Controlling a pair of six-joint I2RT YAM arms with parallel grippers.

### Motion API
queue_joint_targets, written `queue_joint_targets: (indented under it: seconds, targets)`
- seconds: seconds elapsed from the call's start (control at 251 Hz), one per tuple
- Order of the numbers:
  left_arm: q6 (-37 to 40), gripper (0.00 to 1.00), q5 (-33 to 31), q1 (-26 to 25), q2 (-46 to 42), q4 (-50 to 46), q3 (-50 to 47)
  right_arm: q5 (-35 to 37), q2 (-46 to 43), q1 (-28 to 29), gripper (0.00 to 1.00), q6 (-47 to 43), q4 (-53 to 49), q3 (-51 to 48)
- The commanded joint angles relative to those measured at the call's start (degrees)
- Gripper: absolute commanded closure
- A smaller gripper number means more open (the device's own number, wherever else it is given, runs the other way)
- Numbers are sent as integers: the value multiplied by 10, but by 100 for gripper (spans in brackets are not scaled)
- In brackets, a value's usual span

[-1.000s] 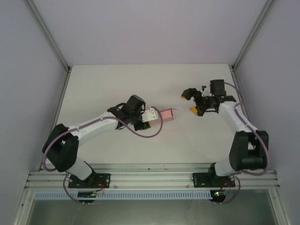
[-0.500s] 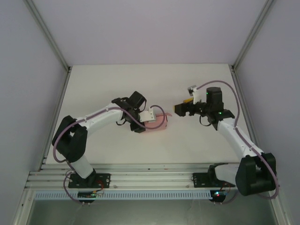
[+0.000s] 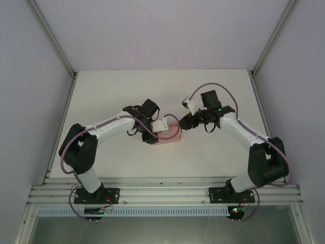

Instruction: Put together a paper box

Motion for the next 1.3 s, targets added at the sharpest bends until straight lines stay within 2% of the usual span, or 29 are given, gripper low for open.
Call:
queue_joint_targets:
  seconds: [0.0,0.08,0.224,0.351,0.503,0.706,0.846,0.938,1.078,1.297]
  targets:
    - [8,60,10,5,5,-17,8,16,6,3,48,-32,-59,15]
    - [9,59,12,5,3,-16,6,19,9,2,53,-33,-59,12]
    - [6,60,8,6,4,-12,8,20,9,4,85,-7,-53,22]
    - [1,59,3,6,5,-6,7,33,4,8,98,46,-79,45]
    - [-13,59,-15,5,9,17,6,6,5,6,100,205,-123,73]
    - [-14,59,-18,5,24,12,21,-64,-6,14,100,345,-84,41]
    - [-12,59,-18,5,27,14,25,-23,-5,16,100,332,-91,28]
    - [-13,59,-15,5,29,13,26,-9,-2,15,100,346,-58,5]
    - [-13,59,-16,7,32,11,28,40,-11,29,100,282,-38,-25]
    - [-17,57,-14,7,34,14,35,105,-27,45,100,243,31,-97]
